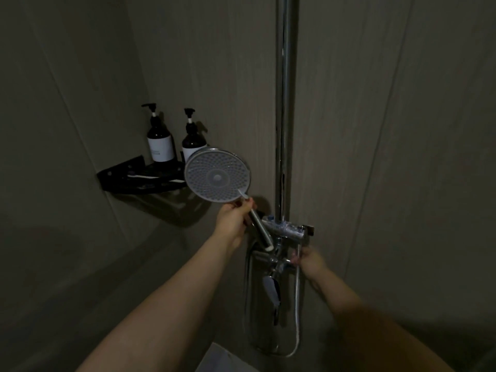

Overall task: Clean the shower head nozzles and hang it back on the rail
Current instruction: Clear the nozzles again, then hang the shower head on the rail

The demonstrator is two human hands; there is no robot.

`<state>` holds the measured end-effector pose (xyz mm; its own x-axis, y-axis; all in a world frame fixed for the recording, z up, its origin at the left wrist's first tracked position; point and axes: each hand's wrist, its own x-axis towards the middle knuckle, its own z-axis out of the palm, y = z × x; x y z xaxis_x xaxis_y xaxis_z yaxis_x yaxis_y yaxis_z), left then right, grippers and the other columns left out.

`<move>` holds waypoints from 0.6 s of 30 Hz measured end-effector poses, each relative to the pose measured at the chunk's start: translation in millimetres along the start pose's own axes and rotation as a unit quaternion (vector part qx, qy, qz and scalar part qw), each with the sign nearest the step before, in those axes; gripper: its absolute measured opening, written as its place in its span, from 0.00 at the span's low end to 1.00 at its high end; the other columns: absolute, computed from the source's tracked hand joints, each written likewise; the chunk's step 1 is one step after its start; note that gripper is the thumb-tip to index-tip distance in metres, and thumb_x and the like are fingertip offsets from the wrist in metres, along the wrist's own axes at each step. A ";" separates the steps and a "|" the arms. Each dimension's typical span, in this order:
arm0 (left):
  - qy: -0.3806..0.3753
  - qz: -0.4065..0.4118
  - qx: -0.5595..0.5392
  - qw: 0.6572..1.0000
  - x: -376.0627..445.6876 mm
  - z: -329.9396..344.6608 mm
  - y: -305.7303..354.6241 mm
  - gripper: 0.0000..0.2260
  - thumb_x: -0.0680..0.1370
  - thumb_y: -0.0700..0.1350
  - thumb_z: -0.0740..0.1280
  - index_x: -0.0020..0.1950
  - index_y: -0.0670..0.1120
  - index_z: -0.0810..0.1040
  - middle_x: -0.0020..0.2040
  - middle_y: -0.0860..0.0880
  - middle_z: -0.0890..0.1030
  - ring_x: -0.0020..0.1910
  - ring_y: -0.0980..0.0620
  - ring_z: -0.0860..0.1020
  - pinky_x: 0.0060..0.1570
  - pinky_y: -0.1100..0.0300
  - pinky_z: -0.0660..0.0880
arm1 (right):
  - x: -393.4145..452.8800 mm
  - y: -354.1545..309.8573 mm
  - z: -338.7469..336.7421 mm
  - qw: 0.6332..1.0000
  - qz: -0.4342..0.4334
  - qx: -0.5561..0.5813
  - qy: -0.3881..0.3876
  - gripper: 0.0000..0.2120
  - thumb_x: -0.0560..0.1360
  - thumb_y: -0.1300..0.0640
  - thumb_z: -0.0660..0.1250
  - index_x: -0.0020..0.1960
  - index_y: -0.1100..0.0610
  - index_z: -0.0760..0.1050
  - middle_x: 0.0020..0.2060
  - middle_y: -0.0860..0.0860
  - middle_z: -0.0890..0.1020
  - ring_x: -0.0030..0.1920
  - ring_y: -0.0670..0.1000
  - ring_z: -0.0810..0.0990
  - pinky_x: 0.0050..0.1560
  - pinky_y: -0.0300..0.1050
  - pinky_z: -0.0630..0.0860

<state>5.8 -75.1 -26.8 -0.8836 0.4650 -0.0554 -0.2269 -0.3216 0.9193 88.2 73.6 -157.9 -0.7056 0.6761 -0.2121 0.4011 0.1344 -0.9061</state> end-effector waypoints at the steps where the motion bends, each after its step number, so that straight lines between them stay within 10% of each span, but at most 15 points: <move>1: 0.001 0.000 0.006 1.000 1.4 1.3 0.7 0.08 0.78 0.35 0.61 0.41 0.44 0.74 0.38 0.47 0.76 0.33 0.58 0.77 0.34 0.67 0.74 | -0.8 -3.0 -1.7 0.999 0.004 0.030 0.013 0.14 0.76 0.68 0.63 0.35 0.54 0.71 0.34 0.54 0.75 0.36 0.51 0.75 0.35 0.37 0.72; 5: 0.002 -0.011 0.011 1.000 0.8 1.8 2.3 0.07 0.78 0.35 0.62 0.42 0.44 0.74 0.40 0.48 0.77 0.41 0.53 0.76 0.44 0.60 0.74 | 1.2 -15.7 -1.3 0.988 0.025 0.149 0.017 0.10 0.74 0.72 0.60 0.52 0.62 0.72 0.37 0.54 0.73 0.35 0.49 0.71 0.31 0.39 0.68; 8: -0.007 -0.011 0.014 1.000 -2.3 -0.5 4.0 0.07 0.78 0.36 0.61 0.43 0.45 0.75 0.40 0.48 0.77 0.43 0.52 0.76 0.47 0.58 0.73 | 3.5 -21.7 0.4 0.967 0.045 0.249 0.017 0.27 0.70 0.73 0.64 0.66 0.63 0.63 0.38 0.55 0.74 0.34 0.52 0.72 0.22 0.36 0.71; 12: -0.009 -0.010 0.029 0.999 -6.5 -3.6 7.8 0.06 0.78 0.36 0.62 0.43 0.45 0.75 0.41 0.48 0.77 0.44 0.51 0.76 0.52 0.56 0.73 | -6.5 -30.9 -0.4 0.969 0.023 0.239 0.064 0.39 0.68 0.58 0.74 0.73 0.54 0.58 0.67 0.58 0.67 0.62 0.61 0.72 0.52 0.48 0.75; 18: -0.011 -0.005 0.024 1.000 -12.3 -10.0 10.3 0.07 0.78 0.36 0.62 0.42 0.44 0.75 0.39 0.48 0.77 0.42 0.52 0.76 0.48 0.58 0.73 | -10.8 -36.8 -2.3 0.977 0.009 0.193 0.090 0.39 0.69 0.57 0.74 0.74 0.50 0.58 0.71 0.58 0.58 0.67 0.62 0.66 0.63 0.57 0.73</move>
<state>10.2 -92.3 -20.6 -0.8722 0.4858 -0.0562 -0.2149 -0.2776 0.9363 82.3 63.0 -121.5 -0.5730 0.7967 -0.1921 0.1370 -0.1380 -0.9809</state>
